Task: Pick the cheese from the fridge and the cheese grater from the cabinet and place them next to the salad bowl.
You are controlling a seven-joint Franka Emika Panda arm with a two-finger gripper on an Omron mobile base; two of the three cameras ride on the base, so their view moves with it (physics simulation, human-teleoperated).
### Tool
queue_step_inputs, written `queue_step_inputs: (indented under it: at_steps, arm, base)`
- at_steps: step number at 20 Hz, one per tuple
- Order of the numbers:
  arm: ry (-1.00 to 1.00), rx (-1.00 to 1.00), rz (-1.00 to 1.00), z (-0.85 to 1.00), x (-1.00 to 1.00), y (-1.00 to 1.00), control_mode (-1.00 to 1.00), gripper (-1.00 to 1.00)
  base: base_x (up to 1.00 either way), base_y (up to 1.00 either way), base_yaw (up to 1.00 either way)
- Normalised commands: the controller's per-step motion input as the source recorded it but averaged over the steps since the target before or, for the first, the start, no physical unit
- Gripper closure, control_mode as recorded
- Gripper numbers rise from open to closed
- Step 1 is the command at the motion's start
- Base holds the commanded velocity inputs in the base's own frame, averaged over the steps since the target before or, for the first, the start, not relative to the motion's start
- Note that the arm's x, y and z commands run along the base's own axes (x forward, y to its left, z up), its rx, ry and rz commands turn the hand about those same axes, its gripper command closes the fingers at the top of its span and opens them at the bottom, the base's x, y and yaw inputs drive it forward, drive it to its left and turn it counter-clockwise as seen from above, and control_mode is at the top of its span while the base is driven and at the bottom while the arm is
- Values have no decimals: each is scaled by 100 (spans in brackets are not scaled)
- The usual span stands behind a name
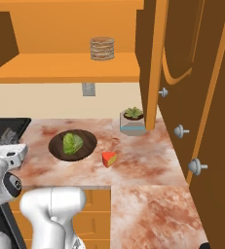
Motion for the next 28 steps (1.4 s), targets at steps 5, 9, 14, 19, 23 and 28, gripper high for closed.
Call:
queue_step_inputs:
  at_steps: [5,9,14,19,23,28]
  arm:
    - [-7,13,-22,-11,-19,-8,-100,100]
    - [-2,8,-7,-7,-2,-18,-100,100]
    - [-2,0,-12,-14,11,-11,-100,100]
    - [0,0,-26,-9,27,-1,-100,100]
    - [0,0,-25,-1,34,-2,-100,100]
    - [1,0,-15,0,21,0,-100,100]
  base:
    - [0,0,0]
    - [0,0,0]
    - [0,0,0]
    - [0,0,0]
    - [0,0,0]
    - [0,0,0]
